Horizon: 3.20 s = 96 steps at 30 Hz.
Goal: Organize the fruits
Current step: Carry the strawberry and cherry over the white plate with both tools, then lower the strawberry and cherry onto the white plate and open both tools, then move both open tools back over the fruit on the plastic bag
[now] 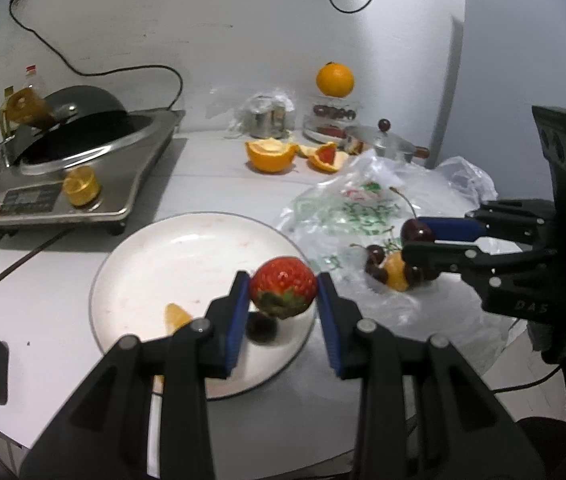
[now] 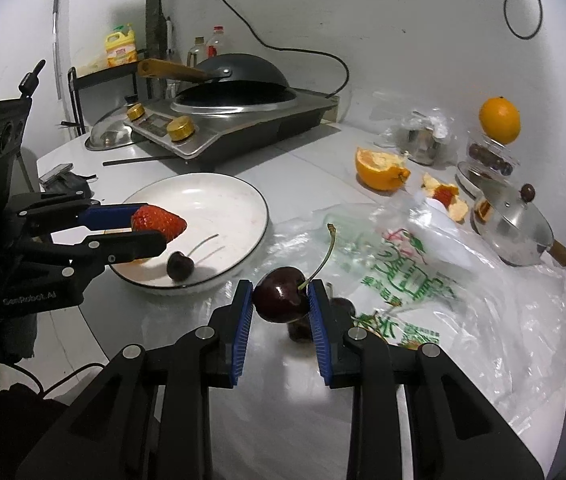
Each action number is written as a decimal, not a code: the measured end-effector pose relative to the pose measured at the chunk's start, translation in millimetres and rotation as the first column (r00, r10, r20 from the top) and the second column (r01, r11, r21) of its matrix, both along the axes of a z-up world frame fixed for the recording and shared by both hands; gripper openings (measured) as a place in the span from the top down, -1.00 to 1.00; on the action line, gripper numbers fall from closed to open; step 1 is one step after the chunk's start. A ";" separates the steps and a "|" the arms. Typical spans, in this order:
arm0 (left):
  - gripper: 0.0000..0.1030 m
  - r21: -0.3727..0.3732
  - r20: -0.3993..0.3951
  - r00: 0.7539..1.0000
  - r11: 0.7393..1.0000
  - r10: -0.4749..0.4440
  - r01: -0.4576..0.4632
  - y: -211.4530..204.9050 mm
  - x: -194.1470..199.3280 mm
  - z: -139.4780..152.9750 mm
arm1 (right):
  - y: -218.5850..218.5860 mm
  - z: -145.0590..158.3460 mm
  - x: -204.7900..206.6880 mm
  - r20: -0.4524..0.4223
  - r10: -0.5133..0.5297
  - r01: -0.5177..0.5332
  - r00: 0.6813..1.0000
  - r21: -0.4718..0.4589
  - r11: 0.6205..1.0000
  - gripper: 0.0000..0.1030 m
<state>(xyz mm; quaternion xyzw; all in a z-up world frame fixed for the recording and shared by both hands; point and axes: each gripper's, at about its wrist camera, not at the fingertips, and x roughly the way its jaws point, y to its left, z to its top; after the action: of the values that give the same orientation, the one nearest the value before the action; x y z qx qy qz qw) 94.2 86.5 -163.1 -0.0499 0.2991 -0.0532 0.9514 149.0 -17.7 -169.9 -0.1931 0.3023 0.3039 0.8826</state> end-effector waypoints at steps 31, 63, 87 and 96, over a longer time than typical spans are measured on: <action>0.34 -0.013 -0.009 0.991 0.991 0.136 -0.136 86.4 -8.1 -21.5 | 98.9 -17.6 8.7 -0.047 0.152 -0.154 0.987 -0.056 0.986 0.42; 0.28 -0.053 -0.061 0.989 0.989 0.137 -0.140 103.0 3.2 -35.3 | 133.4 -54.8 4.4 -0.162 0.195 -0.208 0.967 -0.066 0.976 0.42; -0.02 -0.008 -0.033 0.988 0.989 0.150 -0.150 74.6 -4.9 -11.4 | 98.3 -36.2 -2.2 -0.118 0.160 -0.165 0.980 -0.034 0.986 0.33; -0.26 0.004 -0.018 0.991 0.991 0.133 -0.133 50.8 -3.5 -1.3 | 68.7 -26.2 -1.1 -0.095 0.121 -0.122 0.988 -0.007 0.992 0.33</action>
<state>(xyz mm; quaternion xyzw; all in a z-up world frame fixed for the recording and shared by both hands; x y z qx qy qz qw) 90.7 137.3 -164.4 -0.0689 0.3037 0.0110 0.9502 147.9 51.0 -196.1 -0.2021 0.3331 0.3641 0.8460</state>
